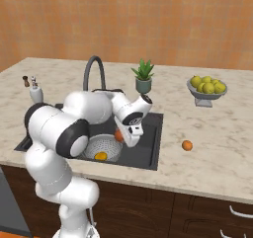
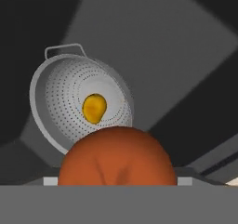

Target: Put the colander in the sink, put the tangerine, mango, orange in the colander, and turn on the sink faucet and pour water over the colander.

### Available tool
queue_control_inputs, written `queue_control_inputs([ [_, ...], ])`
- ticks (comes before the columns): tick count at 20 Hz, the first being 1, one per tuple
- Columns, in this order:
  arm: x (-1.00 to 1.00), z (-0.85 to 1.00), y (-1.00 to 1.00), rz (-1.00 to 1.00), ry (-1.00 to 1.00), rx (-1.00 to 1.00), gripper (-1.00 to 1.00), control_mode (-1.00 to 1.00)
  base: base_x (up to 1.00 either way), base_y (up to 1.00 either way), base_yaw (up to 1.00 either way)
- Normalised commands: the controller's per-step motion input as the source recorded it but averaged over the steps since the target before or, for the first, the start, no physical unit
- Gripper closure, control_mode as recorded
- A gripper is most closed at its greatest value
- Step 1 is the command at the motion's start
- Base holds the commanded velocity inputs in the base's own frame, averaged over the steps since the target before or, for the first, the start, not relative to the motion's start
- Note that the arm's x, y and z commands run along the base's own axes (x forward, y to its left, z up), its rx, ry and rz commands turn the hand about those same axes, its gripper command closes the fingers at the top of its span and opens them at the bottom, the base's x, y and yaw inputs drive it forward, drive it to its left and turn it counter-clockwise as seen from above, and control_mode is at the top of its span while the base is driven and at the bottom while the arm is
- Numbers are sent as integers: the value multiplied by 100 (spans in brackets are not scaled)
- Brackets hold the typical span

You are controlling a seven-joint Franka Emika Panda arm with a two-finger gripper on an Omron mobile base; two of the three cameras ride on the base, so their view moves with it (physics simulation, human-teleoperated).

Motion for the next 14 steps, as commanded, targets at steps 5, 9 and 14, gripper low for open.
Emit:
queue_control_inputs([
  [5,25,-27,74,-9,10,6,100,-100,0,0,0],
  [9,11,-42,44,-5,11,6,100,-100,0,0,0],
  [14,6,-56,6,0,9,10,100,-100,0,0,0],
])
